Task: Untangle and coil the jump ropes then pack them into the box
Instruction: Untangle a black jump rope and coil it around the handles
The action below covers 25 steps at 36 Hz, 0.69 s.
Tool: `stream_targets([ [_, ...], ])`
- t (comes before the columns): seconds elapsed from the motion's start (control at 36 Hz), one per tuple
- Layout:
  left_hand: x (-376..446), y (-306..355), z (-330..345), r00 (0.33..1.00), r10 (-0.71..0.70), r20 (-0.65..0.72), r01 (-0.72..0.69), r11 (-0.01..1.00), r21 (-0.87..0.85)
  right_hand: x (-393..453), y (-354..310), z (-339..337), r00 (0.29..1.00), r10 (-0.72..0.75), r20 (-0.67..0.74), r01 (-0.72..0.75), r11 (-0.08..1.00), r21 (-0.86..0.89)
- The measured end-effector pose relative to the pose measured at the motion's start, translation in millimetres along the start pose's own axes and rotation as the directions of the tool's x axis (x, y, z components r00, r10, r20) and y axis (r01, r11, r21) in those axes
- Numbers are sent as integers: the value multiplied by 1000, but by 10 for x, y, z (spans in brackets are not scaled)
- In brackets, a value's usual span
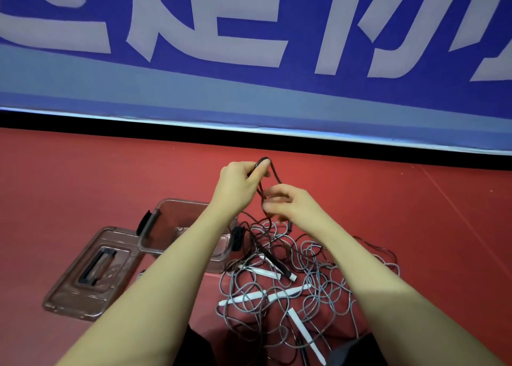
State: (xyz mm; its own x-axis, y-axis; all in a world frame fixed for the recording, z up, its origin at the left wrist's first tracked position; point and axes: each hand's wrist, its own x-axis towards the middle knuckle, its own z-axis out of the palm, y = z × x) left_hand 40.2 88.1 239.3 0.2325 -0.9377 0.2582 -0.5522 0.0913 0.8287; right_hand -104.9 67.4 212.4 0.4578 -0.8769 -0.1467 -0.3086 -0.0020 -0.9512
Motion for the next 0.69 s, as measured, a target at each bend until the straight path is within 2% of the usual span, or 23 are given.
stream_targets([
  [0.06,-10,36,6,1000,25,1,-25,1000,-4,0,17,46,1000,-17,7,18,980,-199],
  [0.14,-17,60,18,998,61,14,-61,998,0,-8,31,92,999,-53,7,53,963,-265],
  [0.25,-8,-10,31,994,96,47,-98,995,33,-14,14,108,992,-116,-47,82,887,-455],
  [0.28,-16,-15,23,992,108,63,-110,994,27,-8,18,108,989,-119,-84,71,899,-433],
  [0.36,-33,-38,7,984,125,129,-130,991,36,31,34,82,970,-95,-223,44,974,-224],
  [0.42,-35,-87,23,977,35,210,-54,995,86,63,33,45,954,-80,-290,55,994,-94],
  [0.47,-54,-171,33,959,-37,280,-12,985,170,70,-8,20,934,-53,-353,77,996,53],
  [0.58,-135,-273,42,900,-43,433,-89,956,280,52,-103,-4,911,5,-412,134,942,308],
  [0.64,-147,-314,44,901,-16,434,-127,946,299,48,-137,-3,902,10,-431,162,919,360],
  [0.69,-133,-325,20,927,-3,376,-129,937,325,50,-168,4,888,19,-459,188,897,401],
])
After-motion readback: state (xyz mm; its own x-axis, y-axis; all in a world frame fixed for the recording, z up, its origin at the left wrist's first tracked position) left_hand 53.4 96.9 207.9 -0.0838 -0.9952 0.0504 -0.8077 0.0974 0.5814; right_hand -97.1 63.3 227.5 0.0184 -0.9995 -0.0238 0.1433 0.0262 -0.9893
